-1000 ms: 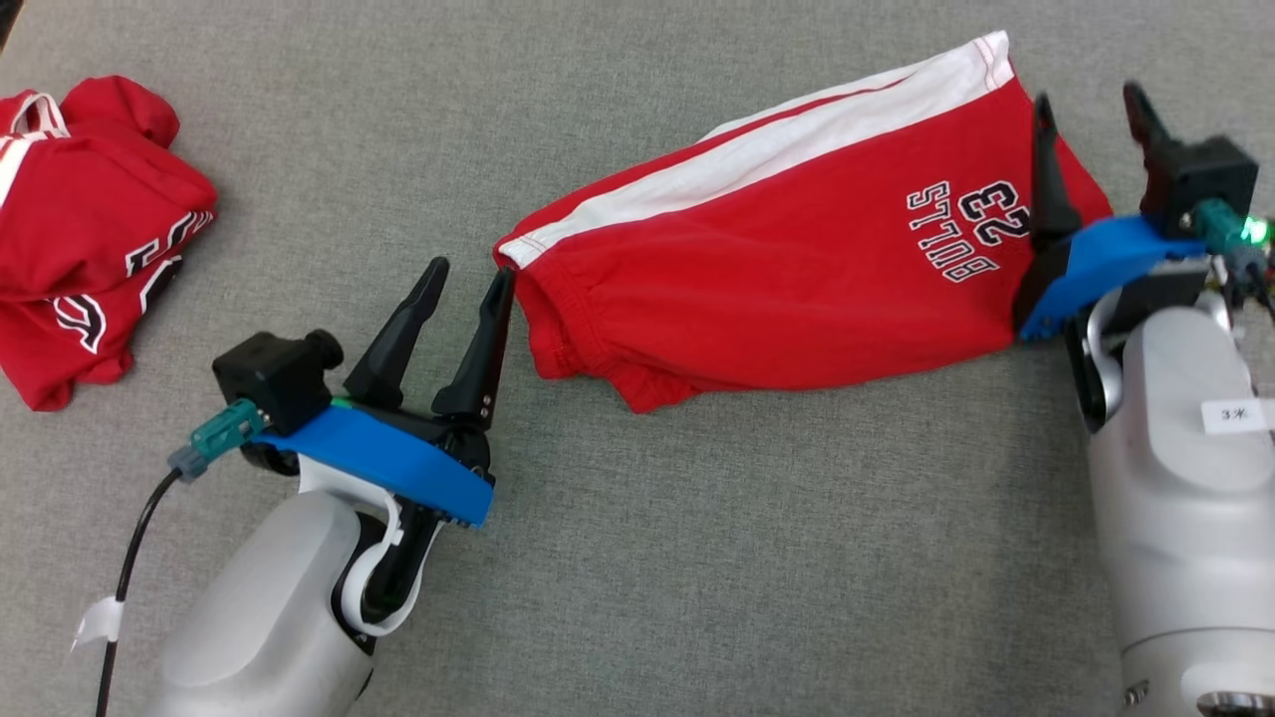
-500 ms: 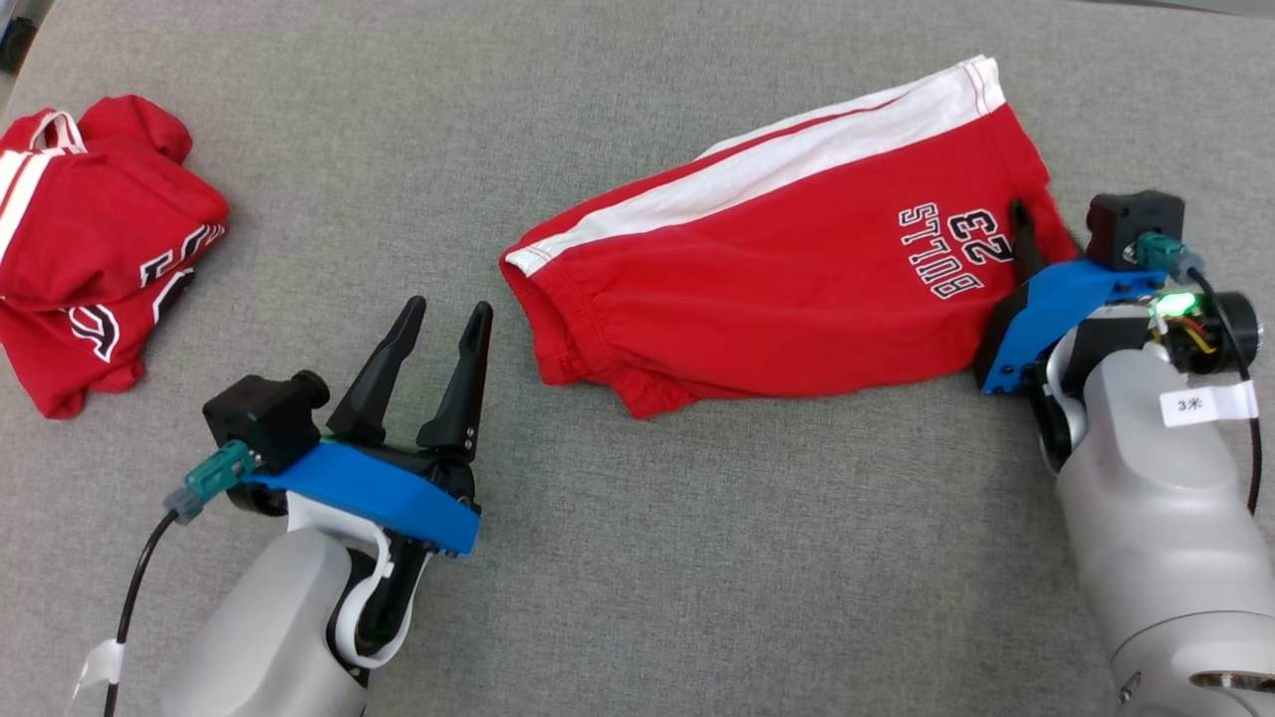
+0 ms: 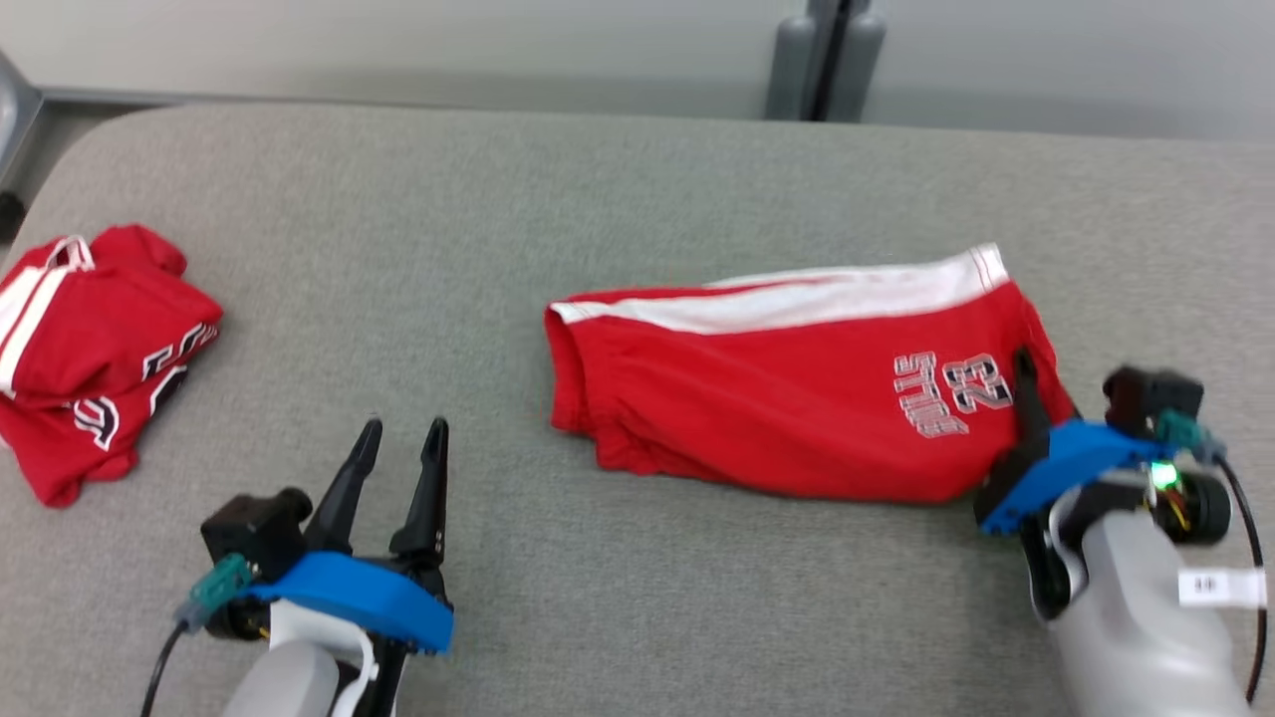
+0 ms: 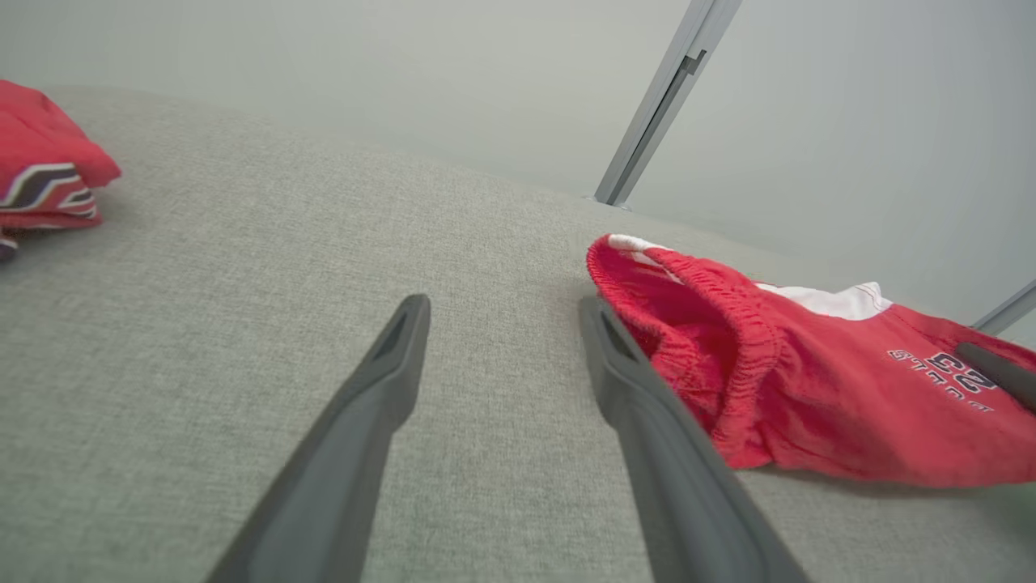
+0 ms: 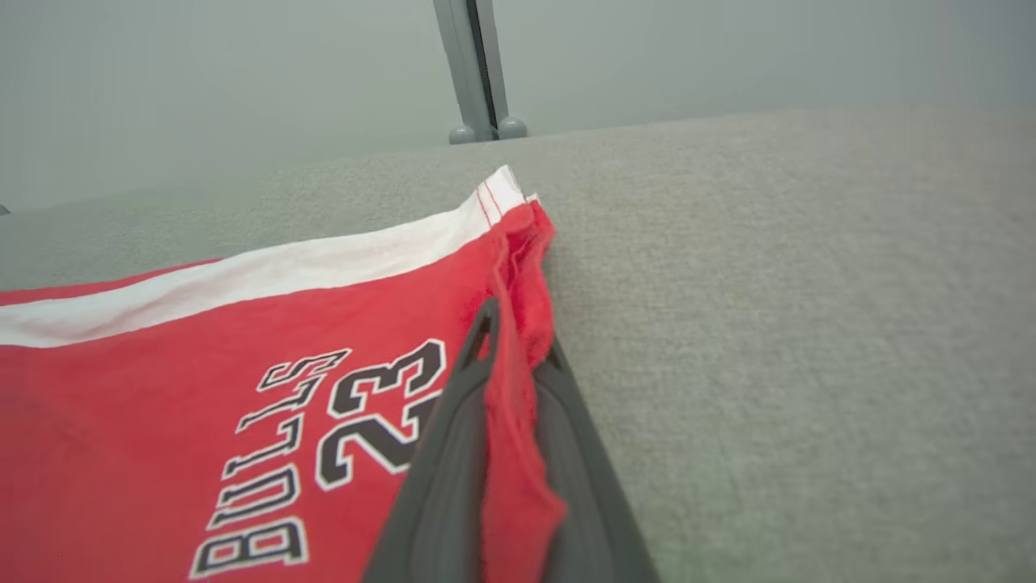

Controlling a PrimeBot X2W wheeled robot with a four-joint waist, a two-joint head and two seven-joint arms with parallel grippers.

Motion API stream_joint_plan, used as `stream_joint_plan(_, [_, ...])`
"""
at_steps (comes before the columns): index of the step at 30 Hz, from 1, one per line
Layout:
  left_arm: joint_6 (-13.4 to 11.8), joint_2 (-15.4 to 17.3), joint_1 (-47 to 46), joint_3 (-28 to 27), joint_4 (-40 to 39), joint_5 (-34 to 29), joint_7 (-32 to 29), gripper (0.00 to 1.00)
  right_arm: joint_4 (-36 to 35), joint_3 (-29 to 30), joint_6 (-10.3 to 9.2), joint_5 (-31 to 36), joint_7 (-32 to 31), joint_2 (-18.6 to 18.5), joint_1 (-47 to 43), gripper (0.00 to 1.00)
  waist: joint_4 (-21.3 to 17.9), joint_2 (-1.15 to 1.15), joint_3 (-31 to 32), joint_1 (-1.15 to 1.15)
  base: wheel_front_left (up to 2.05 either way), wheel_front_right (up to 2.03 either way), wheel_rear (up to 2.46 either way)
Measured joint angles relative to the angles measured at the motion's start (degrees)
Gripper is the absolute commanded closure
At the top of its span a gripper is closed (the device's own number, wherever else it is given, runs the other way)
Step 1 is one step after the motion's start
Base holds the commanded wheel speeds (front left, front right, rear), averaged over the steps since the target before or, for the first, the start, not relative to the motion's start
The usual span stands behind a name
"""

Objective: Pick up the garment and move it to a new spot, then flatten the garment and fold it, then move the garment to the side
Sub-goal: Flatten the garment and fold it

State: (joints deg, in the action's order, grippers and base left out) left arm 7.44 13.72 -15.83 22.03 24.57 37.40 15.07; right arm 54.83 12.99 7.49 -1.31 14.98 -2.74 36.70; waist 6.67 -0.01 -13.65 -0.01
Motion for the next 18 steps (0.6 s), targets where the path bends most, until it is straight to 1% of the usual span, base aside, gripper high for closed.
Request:
stream_joint_plan(5, [0.00, -1.75, 4.10, -2.64, 1.03, -2.22, -0.01, 0.00, -5.77, -0.63, -0.01, -1.80, 0.01, -0.02, -8.15, 1.00, -2.47, 0.00, 3.65, 0.00, 0.00, 0.00, 0.00])
stream_joint_plan(8, [0.00, -2.56, 5.52, -2.80, 1.32, -2.86, -0.01, 0.00, -8.73, -1.14, -0.01, -1.83, 0.00, -0.07, -9.96, 1.00, -3.31, 0.00, 5.08, 0.00, 0.00, 0.00, 0.00])
stream_joint_plan(11, [0.00, -2.99, 6.27, -2.71, 1.62, -3.13, -0.01, 0.00, -12.35, -3.58, -0.01, -3.05, 0.03, -0.14, -9.82, 1.00, -3.00, 0.00, 5.74, -0.01, 0.00, 0.00, 0.00])
stream_joint_plan(14, [0.00, -3.07, 6.38, -2.98, 2.03, -3.31, 0.00, 0.00, -14.67, -9.12, -0.01, -6.45, 0.04, -0.15, -8.95, 1.00, -2.05, 0.01, 5.98, 0.01, 0.00, 0.00, 0.00])
stream_joint_plan(18, [0.00, -3.34, 6.69, -2.71, 3.08, -3.63, 0.00, 0.00, -17.36, -20.31, -0.01, -12.55, 0.05, -0.12, -7.77, 1.00, -0.33, 0.01, 6.51, 0.01, 0.00, 0.00, 0.00])
